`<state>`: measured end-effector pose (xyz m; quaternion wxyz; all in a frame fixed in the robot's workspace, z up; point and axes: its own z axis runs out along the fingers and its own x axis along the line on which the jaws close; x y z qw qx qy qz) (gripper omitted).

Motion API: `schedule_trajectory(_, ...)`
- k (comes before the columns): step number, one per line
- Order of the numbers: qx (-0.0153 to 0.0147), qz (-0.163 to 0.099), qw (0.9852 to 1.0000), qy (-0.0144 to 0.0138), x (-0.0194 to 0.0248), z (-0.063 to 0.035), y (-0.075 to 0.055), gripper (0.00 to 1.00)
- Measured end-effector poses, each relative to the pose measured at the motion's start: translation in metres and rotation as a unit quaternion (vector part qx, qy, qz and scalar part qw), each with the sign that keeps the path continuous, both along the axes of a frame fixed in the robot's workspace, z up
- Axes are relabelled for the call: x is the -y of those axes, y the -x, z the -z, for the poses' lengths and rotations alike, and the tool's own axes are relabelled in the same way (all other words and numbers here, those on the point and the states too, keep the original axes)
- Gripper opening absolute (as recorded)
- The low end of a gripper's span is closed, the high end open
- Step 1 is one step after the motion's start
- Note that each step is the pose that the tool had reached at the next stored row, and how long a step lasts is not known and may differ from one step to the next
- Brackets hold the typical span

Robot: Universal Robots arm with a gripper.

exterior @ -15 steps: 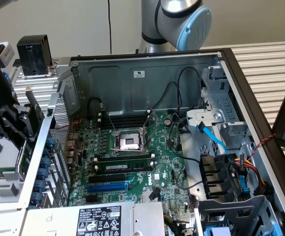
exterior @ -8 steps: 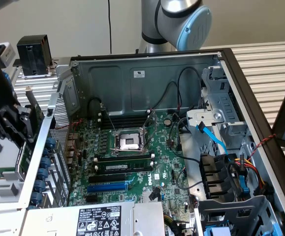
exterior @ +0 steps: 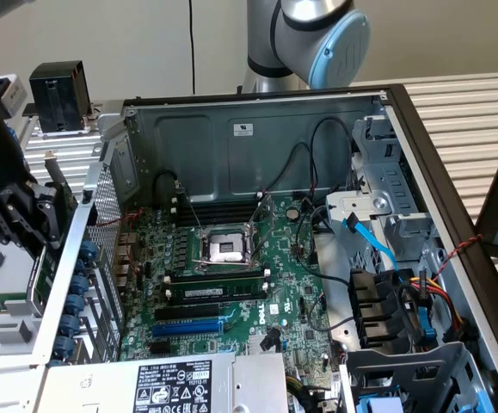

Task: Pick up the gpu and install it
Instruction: 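Pick up the gpu and move the gpu toward the slot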

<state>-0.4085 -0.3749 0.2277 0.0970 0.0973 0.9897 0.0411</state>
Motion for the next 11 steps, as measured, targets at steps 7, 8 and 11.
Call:
schedule_trajectory(7,0.0000,-0.004,1.0000,0.0016,0.0000,0.0006,0.0000,0.40)
schedule_trajectory(8,0.0000,-0.004,1.0000,0.0019,0.0001,0.0008,0.0000,0.40)
schedule_trajectory(11,0.0000,-0.005,1.0000,0.0019,0.0001,0.0009,0.0000,0.40)
